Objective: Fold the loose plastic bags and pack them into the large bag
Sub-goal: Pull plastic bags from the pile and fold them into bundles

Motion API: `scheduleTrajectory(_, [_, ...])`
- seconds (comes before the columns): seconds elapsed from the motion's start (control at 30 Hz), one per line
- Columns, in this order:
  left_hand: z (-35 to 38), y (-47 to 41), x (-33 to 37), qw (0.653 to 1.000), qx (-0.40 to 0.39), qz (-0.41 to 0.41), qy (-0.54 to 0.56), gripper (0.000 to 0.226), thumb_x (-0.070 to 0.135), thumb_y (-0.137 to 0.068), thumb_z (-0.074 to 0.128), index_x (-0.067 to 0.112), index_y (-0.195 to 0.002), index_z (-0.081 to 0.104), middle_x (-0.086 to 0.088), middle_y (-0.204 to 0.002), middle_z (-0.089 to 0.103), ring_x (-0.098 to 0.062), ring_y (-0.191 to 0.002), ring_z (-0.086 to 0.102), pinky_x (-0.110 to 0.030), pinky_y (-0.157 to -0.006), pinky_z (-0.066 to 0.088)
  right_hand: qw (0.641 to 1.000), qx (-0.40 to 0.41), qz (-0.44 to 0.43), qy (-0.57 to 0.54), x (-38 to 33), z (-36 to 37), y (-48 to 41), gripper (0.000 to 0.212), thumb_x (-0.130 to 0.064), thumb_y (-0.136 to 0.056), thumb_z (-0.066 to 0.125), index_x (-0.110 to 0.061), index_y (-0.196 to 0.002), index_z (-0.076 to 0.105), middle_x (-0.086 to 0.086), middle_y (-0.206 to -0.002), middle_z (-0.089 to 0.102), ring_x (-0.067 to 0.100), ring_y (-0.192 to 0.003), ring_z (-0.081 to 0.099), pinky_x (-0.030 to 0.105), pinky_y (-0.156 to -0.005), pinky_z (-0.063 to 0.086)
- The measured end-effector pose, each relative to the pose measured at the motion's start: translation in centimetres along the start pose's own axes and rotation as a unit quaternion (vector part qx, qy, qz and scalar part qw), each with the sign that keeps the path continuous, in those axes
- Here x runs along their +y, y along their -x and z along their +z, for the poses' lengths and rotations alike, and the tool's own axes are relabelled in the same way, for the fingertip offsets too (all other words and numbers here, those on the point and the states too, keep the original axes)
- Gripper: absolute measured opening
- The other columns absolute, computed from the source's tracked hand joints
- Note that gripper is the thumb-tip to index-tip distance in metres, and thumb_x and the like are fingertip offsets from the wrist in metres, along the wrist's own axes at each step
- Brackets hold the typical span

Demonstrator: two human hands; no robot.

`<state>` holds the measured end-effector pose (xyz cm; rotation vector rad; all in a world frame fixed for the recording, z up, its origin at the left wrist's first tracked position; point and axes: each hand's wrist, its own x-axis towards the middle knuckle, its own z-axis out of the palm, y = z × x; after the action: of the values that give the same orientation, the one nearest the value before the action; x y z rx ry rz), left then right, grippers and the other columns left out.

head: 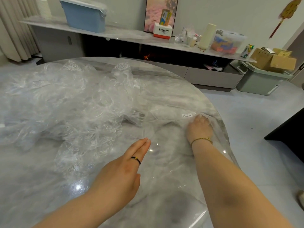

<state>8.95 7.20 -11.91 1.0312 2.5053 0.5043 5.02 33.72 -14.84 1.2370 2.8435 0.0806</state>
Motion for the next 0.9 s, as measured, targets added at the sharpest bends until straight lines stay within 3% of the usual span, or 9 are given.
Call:
scheduleTrajectory(0.13, [0.4, -1.2, -0.2, 0.999, 0.018, -0.031, -0.010, 0.074, 0.016, -0.096, 0.035, 0.035, -0.114, -0.034, 0.037, -0.102, -0.046, 0.000, -0.067, 0.044, -0.010, -0.067, 0.038, 1.000, 0.015, -0.015, 0.012, -0.2, 0.3, 0.2, 0.052, -0.021, -0.101, 0.020, 0.002, -0.145, 0.005, 0.017, -0.154, 0.010, 0.029, -0.143, 0.005, 0.042, -0.116, 0.000])
scheduleTrajectory(0.23, [0.7, -3.1, 0.2, 0.998, 0.050, -0.048, -0.003, 0.076, 0.009, -0.095, 0.035, 0.029, -0.135, -0.027, 0.035, -0.121, -0.037, -0.004, -0.060, 0.040, -0.011, -0.057, 0.035, 0.998, 0.027, -0.038, 0.041, -0.2, 0.0, 0.9, 0.054, -0.023, -0.101, 0.018, 0.001, -0.146, 0.000, 0.017, -0.155, 0.002, 0.028, -0.143, 0.001, 0.041, -0.116, -0.001])
scheduleTrajectory(0.33, [1.2, -5.0, 1.0, 0.995, 0.073, -0.057, 0.019, 0.075, 0.003, -0.093, 0.036, 0.026, -0.145, -0.013, 0.024, -0.148, -0.020, -0.008, -0.081, 0.051, -0.014, -0.066, 0.039, 0.996, 0.012, -0.067, 0.060, 0.0, -0.4, 1.5, 0.053, -0.022, -0.101, 0.019, -0.003, -0.147, 0.000, 0.014, -0.155, -0.003, 0.027, -0.144, -0.003, 0.041, -0.116, -0.004])
scheduleTrajectory(0.47, [1.9, -5.6, 1.7, 0.997, 0.062, -0.040, 0.023, 0.076, -0.001, -0.092, 0.036, 0.024, -0.146, -0.012, 0.018, -0.152, -0.018, -0.011, -0.107, 0.051, -0.013, -0.069, 0.032, 0.986, -0.011, -0.138, 0.089, 0.8, -0.5, 1.9, 0.051, -0.012, -0.096, 0.027, -0.009, -0.146, 0.013, 0.010, -0.156, 0.003, 0.026, -0.144, -0.001, 0.042, -0.116, -0.002])
scheduleTrajectory(0.63, [2.3, -5.1, 1.3, 0.997, 0.071, -0.036, 0.008, 0.076, 0.000, -0.092, 0.036, 0.025, -0.146, -0.012, 0.019, -0.152, -0.017, -0.008, -0.112, 0.049, -0.013, -0.078, 0.037, 0.978, -0.031, -0.175, 0.108, 1.5, 0.3, 1.9, 0.054, -0.006, -0.094, 0.027, -0.013, -0.146, 0.016, 0.008, -0.156, -0.002, 0.028, -0.143, -0.002, 0.040, -0.116, -0.002])
scheduleTrajectory(0.9, [2.2, -5.1, 0.5, 0.996, 0.080, -0.032, 0.025, 0.076, 0.000, -0.092, 0.035, 0.028, -0.146, -0.011, 0.022, -0.150, -0.016, -0.006, -0.123, 0.042, -0.012, -0.087, 0.036, 0.989, -0.065, -0.075, 0.108, 1.7, 0.1, -0.8, 0.053, -0.019, -0.099, 0.021, -0.001, -0.147, 0.006, 0.012, -0.156, 0.000, 0.027, -0.144, -0.003, 0.042, -0.116, -0.002])
